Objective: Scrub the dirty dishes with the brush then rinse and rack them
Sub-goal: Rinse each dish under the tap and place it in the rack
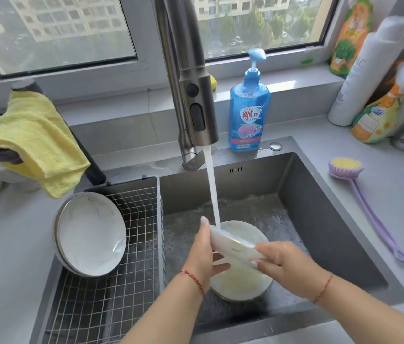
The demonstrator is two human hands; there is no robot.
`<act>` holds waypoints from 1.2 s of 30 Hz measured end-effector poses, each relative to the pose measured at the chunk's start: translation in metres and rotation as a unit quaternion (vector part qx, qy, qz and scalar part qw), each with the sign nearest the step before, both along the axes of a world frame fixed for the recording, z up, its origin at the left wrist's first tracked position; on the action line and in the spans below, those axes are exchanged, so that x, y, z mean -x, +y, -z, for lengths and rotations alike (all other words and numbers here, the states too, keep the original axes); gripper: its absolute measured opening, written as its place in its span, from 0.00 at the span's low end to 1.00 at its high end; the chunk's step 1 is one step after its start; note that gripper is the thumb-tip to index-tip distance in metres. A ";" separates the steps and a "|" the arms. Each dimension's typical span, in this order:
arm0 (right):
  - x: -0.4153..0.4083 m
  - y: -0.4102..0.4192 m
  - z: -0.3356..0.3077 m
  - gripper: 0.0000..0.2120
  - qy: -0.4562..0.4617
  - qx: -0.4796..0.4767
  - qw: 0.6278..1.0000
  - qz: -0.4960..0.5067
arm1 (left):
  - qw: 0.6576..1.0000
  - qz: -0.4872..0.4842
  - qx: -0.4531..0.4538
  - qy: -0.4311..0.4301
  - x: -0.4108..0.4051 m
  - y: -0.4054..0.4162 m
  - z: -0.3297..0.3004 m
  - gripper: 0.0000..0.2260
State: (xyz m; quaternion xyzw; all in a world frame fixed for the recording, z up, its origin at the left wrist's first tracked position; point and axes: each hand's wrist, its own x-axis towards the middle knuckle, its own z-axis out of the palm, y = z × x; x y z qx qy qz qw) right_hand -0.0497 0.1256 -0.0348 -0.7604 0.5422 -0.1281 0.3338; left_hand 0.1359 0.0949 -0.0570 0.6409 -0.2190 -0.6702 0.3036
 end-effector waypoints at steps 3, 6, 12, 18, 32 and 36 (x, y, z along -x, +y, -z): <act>-0.005 -0.015 -0.012 0.16 -0.028 -0.072 0.997 0.023 | 0.999 0.013 -0.005 -0.030 0.006 -0.006 0.008 0.36; -0.012 -0.028 -0.024 0.13 -0.076 -0.126 0.988 0.040 | 0.999 -0.020 -0.035 0.019 0.003 -0.014 0.010 0.34; -0.045 -0.062 -0.036 0.13 -0.096 -0.183 0.977 0.052 | 0.978 -0.124 -0.099 0.132 -0.017 -0.025 0.027 0.34; -0.071 -0.091 -0.042 0.10 -0.099 -0.229 0.965 0.081 | 0.943 -0.198 -0.166 0.209 -0.032 -0.021 0.055 0.32; -0.038 -0.124 -0.017 0.10 -0.392 -0.376 0.759 0.360 | 0.908 -0.306 -0.144 0.246 -0.021 -0.013 0.042 0.21; -0.008 -0.113 0.002 0.11 -0.473 -0.386 0.694 0.381 | 0.907 -0.307 -0.130 0.258 -0.018 -0.012 0.035 0.22</act>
